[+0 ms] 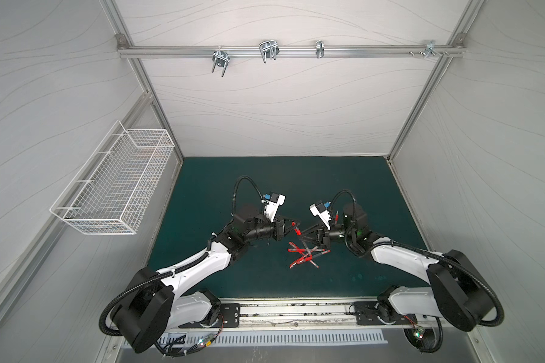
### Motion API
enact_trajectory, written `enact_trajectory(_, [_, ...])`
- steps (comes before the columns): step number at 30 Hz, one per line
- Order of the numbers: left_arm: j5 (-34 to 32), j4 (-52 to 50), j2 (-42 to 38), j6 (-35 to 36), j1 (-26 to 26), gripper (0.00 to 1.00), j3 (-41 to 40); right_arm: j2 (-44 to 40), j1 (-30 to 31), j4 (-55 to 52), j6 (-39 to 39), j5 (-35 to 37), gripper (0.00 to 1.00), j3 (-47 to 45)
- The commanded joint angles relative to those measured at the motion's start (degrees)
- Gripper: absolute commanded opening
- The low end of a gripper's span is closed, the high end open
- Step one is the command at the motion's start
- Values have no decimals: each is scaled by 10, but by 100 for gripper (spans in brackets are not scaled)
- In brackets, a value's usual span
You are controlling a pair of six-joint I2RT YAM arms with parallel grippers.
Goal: Remove pen caps from pens
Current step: Open the pen cap on the pen.
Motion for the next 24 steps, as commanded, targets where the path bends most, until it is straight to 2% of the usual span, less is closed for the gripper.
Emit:
enact_trajectory(1, [10,31,-9,10,-2,8,17,5,-2,22,6,-16,8,13])
enact_trajectory(5, [5,28,-7,8,-3,26,17,-9,5,-14,-13,22,4,17])
enact_trajectory(7, [5,27,-5,7,-3,30,18,-28,20,-51,-37,74,0,19])
enact_trajectory(10, [7,26,0,8,-3,35,20,-60,54,-65,-63,172,0,5])
enact_trajectory(12, [8,28,1,7,-3,38,20,-73,72,-67,-75,211,0,-1])
enact_trajectory(17, [11,34,4,4,-3,38,19,-80,91,-56,-78,246,0,-8])
enact_trajectory(24, [22,47,10,-1,-3,30,18,-76,99,-49,-77,256,0,-10])
